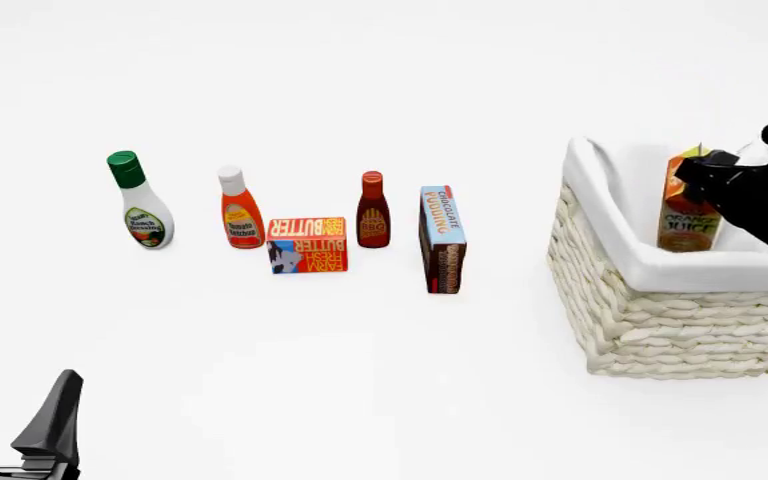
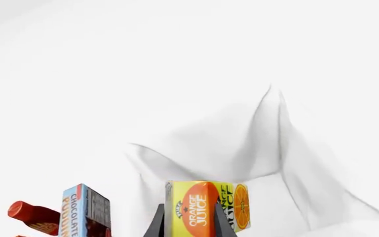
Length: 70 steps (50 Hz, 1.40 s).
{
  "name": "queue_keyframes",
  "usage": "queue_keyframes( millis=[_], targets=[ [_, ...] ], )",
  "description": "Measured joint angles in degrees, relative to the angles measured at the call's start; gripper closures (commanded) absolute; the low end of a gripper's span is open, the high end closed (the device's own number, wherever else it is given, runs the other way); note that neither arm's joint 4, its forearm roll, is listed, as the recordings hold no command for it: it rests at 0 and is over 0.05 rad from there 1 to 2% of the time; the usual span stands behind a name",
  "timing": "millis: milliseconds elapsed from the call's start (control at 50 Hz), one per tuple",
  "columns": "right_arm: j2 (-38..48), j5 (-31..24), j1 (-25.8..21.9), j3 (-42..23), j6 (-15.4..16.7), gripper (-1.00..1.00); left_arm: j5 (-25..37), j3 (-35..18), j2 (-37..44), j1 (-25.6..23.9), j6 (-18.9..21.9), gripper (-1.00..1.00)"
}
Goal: Pick the orange juice and place it in the basket.
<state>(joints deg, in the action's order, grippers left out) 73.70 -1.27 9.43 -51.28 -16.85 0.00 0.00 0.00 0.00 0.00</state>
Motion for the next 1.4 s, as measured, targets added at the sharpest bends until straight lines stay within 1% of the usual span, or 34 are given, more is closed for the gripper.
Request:
queue_keyframes(
  millis=[880,900,1160,1400],
  targets=[
    [6.5,5.2,1.2,2.1,-0.4,1.00,0.0,0.0,0.0,0.0,0.0,-1.00],
    [6.5,5.3,1.2,2.0,-0.5,-1.00,0.0,0.0,0.0,0.0,0.0,-1.00],
    [5.9,5.5,1.2,1.3,-1.6,-1.00,0.0,0.0,0.0,0.0,0.0,-1.00],
    [3.7,4.9,1.1,1.1,-1.8,-1.00,0.0,0.0,0.0,0.0,0.0,-1.00]
  ],
)
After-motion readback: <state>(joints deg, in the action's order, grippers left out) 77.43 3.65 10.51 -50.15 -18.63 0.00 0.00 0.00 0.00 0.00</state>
